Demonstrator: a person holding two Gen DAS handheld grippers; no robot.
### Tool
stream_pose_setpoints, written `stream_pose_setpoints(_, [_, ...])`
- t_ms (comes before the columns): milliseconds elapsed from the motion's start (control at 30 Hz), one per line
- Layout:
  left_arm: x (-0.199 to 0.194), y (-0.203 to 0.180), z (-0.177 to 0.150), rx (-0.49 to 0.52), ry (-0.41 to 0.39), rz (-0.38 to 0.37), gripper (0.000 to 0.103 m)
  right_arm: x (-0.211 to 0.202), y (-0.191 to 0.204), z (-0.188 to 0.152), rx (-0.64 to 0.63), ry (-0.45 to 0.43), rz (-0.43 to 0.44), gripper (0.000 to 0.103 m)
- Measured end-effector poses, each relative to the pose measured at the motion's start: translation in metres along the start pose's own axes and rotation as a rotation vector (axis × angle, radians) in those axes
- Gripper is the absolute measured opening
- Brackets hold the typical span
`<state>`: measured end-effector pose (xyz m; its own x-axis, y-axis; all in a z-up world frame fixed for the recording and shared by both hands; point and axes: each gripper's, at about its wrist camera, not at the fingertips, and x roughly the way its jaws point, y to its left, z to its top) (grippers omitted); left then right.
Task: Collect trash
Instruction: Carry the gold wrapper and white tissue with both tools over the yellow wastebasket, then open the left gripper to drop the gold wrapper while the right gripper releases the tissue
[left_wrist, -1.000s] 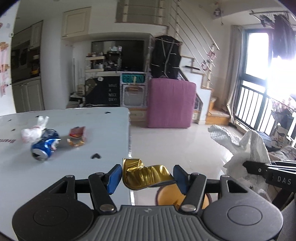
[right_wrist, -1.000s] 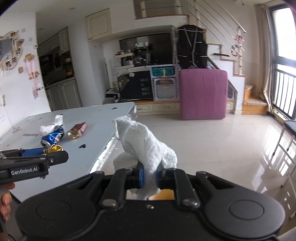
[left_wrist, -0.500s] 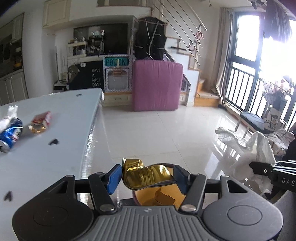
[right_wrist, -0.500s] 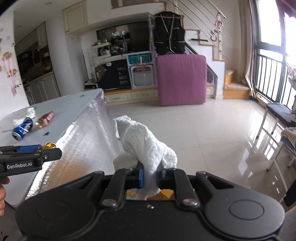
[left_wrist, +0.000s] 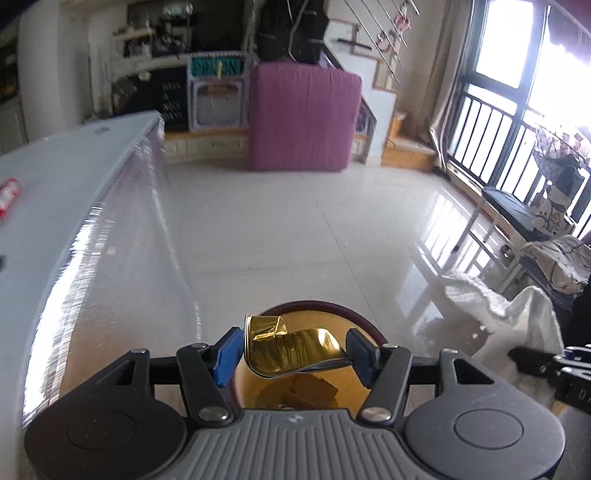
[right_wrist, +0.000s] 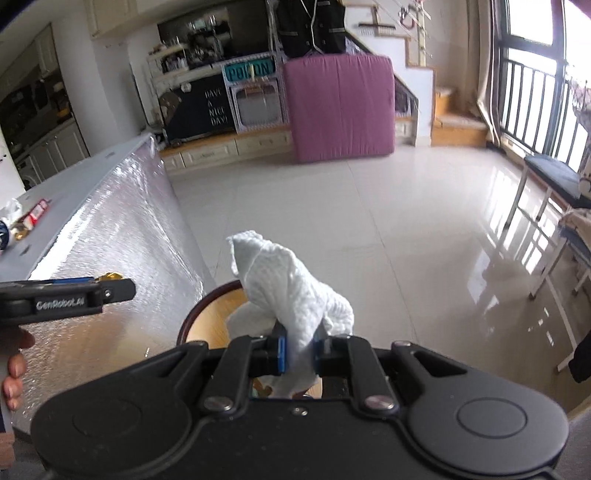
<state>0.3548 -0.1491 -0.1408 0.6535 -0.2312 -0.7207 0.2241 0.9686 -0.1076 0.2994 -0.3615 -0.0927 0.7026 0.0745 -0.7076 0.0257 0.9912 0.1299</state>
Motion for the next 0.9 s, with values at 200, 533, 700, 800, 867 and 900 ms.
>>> stream_pose_setpoints(200, [0.052,0.008,0.026,-0.025,0.105,-0.032,0.061,0.047,0.001,0.013,0.018,0.082,-0.007,0.014])
stream_pose_setpoints(533, [0.147,0.045,0.047,-0.311,0.367,-0.088,0.061,0.115,0.004,0.032,0.085,0.262,-0.012,0.014])
stream_pose_setpoints(700, [0.182,0.051,0.041,-0.346,0.469,-0.085,0.061,0.135,0.000,0.037,0.135,0.329,-0.018,0.014])
stream_pose_setpoints(800, [0.196,0.055,0.039,-0.350,0.496,-0.083,0.061,0.147,-0.001,0.037,0.152,0.368,-0.022,0.014])
stream_pose_setpoints(867, [0.206,0.058,0.040,-0.344,0.506,-0.073,0.061,0.155,0.000,0.037,0.167,0.389,-0.021,0.014])
stream_pose_setpoints(900, [0.209,0.060,0.040,-0.338,0.509,-0.067,0.061,0.160,0.001,0.036,0.174,0.403,-0.021,0.014])
